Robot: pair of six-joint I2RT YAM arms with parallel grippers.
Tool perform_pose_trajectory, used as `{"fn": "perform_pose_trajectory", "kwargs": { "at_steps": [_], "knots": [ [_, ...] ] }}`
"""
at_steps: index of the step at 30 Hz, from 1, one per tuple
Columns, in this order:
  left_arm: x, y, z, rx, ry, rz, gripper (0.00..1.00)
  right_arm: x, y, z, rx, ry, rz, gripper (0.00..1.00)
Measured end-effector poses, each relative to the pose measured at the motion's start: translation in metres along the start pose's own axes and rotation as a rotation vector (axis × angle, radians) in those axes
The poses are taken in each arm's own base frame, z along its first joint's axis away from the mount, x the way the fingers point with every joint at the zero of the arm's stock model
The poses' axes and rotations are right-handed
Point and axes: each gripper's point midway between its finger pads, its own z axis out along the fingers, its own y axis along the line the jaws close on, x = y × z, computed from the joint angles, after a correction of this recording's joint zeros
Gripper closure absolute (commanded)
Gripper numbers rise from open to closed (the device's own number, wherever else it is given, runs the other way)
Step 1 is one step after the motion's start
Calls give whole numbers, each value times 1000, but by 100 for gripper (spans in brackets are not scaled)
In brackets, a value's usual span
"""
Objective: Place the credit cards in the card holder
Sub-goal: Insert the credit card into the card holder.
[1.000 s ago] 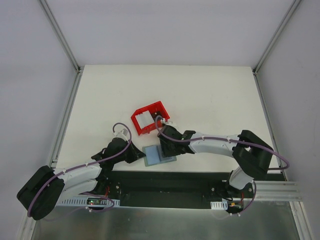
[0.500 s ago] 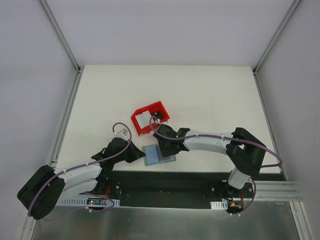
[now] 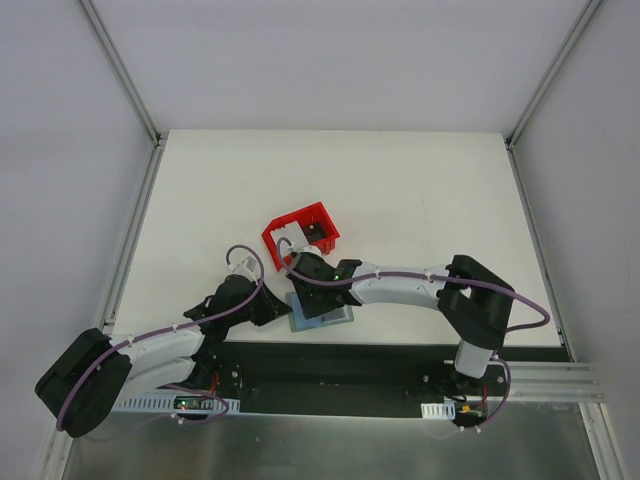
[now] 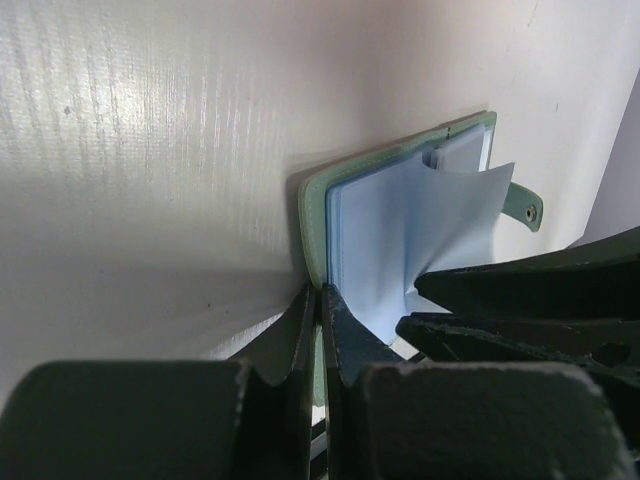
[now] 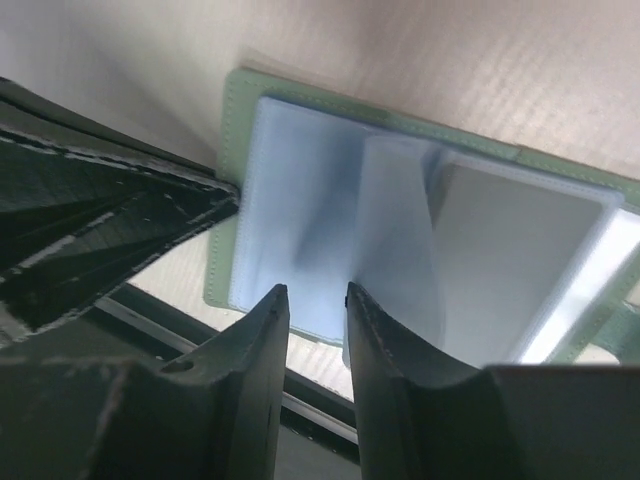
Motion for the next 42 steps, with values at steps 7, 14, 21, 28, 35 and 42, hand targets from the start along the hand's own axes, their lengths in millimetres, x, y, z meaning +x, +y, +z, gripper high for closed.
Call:
{"fn": "perform_pose_trajectory", "kwargs": {
  "at_steps": [7,14,21,28,35,42],
  "knots": [
    [0,0,0,0,-1,-1,100,-3,31,1,-237,-12,5,63],
    [0,0,0,-1,0,-6,100,-20,57,-38,-424,-127,-45,59],
    [0,0,1,0,-1,-8,100,-44,-4,-56,-210,-236,106,59],
    [0,0,1,0,-1,-8,100,-3,-54,-31,-41,-120,187,59],
    [0,0,1,0,-1,-8,100,10,-52,-15,-32,-58,208,59],
    [0,0,1,0,-1,-8,100,4,-29,-4,-111,-27,217,59]
  ]
}}
